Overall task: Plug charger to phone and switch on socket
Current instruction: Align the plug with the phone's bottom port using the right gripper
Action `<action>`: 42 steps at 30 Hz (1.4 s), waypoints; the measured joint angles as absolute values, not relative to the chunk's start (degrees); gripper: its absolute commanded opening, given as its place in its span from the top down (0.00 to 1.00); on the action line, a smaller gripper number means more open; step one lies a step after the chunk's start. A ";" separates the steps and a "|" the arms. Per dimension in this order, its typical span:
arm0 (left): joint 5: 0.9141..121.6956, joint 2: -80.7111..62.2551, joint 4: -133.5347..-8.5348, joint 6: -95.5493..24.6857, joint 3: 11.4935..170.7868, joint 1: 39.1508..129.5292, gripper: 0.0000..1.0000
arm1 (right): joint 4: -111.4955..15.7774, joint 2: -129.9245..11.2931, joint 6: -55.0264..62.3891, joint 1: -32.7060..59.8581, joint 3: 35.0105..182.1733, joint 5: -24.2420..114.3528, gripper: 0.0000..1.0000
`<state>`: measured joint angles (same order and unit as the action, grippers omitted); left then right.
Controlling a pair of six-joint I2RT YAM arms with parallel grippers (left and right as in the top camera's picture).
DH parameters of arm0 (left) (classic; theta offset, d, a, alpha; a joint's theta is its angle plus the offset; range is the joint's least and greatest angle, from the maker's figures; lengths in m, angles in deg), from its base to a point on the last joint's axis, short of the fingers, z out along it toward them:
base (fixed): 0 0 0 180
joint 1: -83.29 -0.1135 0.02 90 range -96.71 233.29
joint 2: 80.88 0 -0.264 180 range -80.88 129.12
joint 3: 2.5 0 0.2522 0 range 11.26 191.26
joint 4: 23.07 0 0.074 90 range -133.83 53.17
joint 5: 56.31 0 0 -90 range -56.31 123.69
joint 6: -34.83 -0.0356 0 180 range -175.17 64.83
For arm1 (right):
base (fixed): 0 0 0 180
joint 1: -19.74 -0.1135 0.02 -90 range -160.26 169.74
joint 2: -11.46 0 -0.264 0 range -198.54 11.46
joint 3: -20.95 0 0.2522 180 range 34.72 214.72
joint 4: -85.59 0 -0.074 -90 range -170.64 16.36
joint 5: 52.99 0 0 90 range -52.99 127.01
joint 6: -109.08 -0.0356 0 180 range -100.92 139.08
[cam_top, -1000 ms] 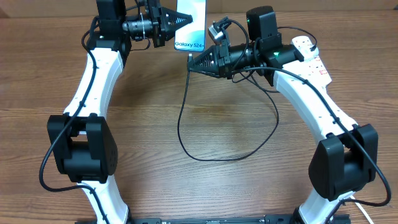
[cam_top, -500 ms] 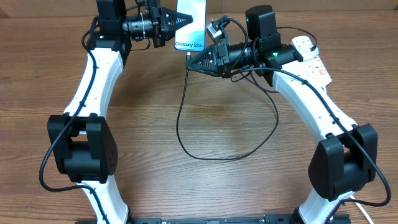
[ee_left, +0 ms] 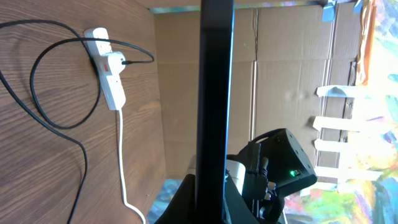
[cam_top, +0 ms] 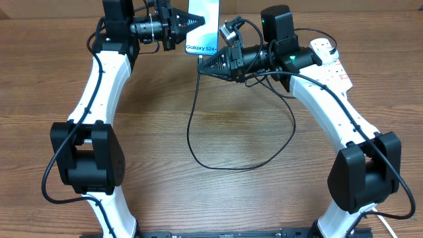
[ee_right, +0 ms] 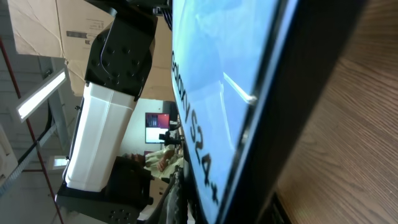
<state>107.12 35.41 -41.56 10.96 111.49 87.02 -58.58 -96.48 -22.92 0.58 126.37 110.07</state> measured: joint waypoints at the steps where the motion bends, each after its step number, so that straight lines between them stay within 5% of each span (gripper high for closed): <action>1: 107.36 35.41 -41.56 10.94 111.49 87.00 0.96 | -58.62 -96.48 -22.94 0.58 126.37 110.07 0.96; 42: 108.60 35.41 -41.50 12.23 111.49 86.67 0.95 | -63.41 -96.48 -29.43 0.10 126.37 109.37 0.96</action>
<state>108.60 35.41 -41.50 12.23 111.49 86.67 -63.41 -96.48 -29.43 0.10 126.37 109.37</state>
